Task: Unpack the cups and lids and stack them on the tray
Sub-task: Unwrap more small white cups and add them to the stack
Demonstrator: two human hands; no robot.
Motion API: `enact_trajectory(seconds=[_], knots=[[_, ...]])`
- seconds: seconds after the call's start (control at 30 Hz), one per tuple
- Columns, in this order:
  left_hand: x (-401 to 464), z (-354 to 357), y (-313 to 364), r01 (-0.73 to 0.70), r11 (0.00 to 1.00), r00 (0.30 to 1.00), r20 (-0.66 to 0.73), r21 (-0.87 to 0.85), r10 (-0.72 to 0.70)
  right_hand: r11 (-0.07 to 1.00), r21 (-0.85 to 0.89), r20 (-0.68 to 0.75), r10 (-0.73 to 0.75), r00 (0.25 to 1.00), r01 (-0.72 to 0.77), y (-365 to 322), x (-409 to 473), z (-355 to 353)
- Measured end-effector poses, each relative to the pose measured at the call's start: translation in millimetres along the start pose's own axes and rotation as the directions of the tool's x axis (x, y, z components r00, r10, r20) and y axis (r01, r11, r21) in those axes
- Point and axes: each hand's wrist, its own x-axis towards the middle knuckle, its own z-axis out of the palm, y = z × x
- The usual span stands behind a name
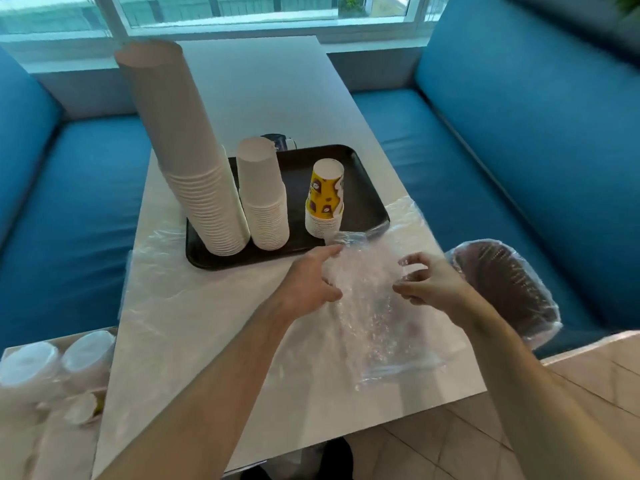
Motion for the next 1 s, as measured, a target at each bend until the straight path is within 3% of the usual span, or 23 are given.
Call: enact_trajectory(seconds=[0.07, 0.17, 0.27, 0.4, 0.53, 0.6, 0.7, 0.73, 0.8, 0.9, 1.0], knots=[[5.5, 5.5, 0.5, -0.008, 0.998, 1.0, 0.022, 0.056, 0.007, 0.987, -0.151, -0.098, -0.067, 0.993, 0.052, 5.1, -1.1, 4.6], [12.4, 12.6, -2.4, -0.005, 0.994, 0.999, 0.039, 0.11, 0.0, 0.887, -0.419, -0.237, -0.314, 0.919, 0.194, 9.6, -9.1, 18.0], [18.0, 16.6, -7.1, -0.008, 0.99, 0.999, 0.035, 0.138, 0.003, 0.762, -0.558, -0.096, -0.452, 0.887, 0.328, 14.5, -20.6, 33.8], [24.3, 21.0, -9.9, 0.003, 0.981, 1.0, 0.017, 0.194, -0.006, 0.669, -0.656, 0.105, -0.378, 0.92, 0.35, 23.9, -28.3, 49.0], [25.6, 24.1, -10.1, 0.025, 0.966, 0.999, 0.021, 0.258, -0.031, 0.607, -0.728, 0.16, -0.303, 0.939, 0.32, 29.2, -29.8, 54.5], [22.2, 24.0, -7.4, 0.029, 0.949, 0.997, -0.083, 0.315, -0.003, 0.591, -0.742, 0.157, -0.309, 0.938, 0.318, 29.1, -30.6, 56.8], [18.0, 29.8, 0.9, -0.016, 0.836, 0.95, -0.253, 0.548, 0.184, 0.577, -0.751, 0.162, -0.312, 0.936, 0.322, 27.5, -31.7, 58.0], [18.7, 33.2, 4.2, -0.068, 0.802, 0.951, -0.205, 0.593, 0.233, 0.575, -0.752, 0.16, -0.314, 0.936, 0.321, 26.8, -32.5, 58.5], [24.9, 40.2, 11.7, -0.196, 0.746, 0.971, 0.017, 0.636, 0.24, 0.563, -0.764, 0.153, -0.314, 0.937, 0.314, 24.9, -32.9, 60.3], [47.4, 48.7, 21.1, -0.303, 0.642, 0.947, 0.297, 0.704, 0.122, 0.537, -0.794, 0.138, -0.296, 0.945, 0.284, 24.0, -30.8, 63.5], [67.2, 48.0, 30.6, -0.34, 0.526, 0.898, 0.435, 0.779, -0.064, 0.561, -0.78, 0.166, -0.239, 0.957, 0.276, 20.7, -33.5, 62.6]])
